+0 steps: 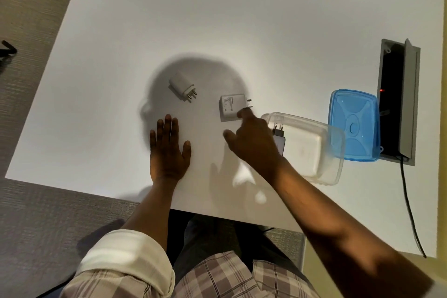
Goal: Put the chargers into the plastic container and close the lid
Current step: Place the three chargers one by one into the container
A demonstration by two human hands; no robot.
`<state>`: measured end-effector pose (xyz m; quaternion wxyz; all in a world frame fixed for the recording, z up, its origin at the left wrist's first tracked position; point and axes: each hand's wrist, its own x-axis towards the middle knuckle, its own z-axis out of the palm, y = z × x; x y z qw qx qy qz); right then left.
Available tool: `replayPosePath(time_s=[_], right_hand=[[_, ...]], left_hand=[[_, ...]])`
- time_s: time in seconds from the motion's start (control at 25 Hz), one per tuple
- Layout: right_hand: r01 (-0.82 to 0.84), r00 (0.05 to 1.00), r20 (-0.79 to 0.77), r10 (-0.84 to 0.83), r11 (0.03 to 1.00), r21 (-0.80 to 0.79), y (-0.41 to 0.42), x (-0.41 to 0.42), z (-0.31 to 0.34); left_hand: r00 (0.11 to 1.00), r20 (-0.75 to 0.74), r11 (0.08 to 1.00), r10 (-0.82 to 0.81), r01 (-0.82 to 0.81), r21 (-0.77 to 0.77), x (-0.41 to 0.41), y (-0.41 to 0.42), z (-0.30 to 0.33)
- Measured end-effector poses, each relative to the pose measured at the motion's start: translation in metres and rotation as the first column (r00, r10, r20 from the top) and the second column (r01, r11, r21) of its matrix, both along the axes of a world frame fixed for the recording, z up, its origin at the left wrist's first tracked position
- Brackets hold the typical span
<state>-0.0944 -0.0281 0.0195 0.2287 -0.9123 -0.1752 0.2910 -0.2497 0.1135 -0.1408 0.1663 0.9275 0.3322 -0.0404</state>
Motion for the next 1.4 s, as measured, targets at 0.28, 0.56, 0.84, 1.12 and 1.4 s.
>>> replayPosePath(time_s=[0.28,0.56,0.84,1.12,1.4], right_hand=[[0.345,0.922,-0.129,-0.365,0.925,-0.158,0.055,0.028,-0.066],[0.043,0.999,0.039,-0.036,0.978,-0.202,0.059,0.047,-0.077],[-0.15,0.965,0.198,0.173,0.981,-0.126,0.067,0.045,-0.088],[-0.089,0.97,0.202,0.136,0.97,-0.225,0.074,0.034,-0.098],[-0.095,0.983,0.148,0.104,0.993,-0.071,0.057,0.029,-0.053]], left_hand=[[1.0,-0.005,1.0,-0.007,0.007,0.005,0.0,0.001,-0.001],[1.0,-0.022,1.0,0.002,-0.002,0.017,0.001,0.001,-0.003],[1.0,-0.031,1.0,0.005,-0.005,0.009,0.002,0.001,-0.001],[1.0,-0.028,1.0,0.011,-0.012,-0.009,0.002,0.001,-0.001],[0.998,-0.065,1.0,-0.005,0.006,0.015,0.002,0.002,-0.004]])
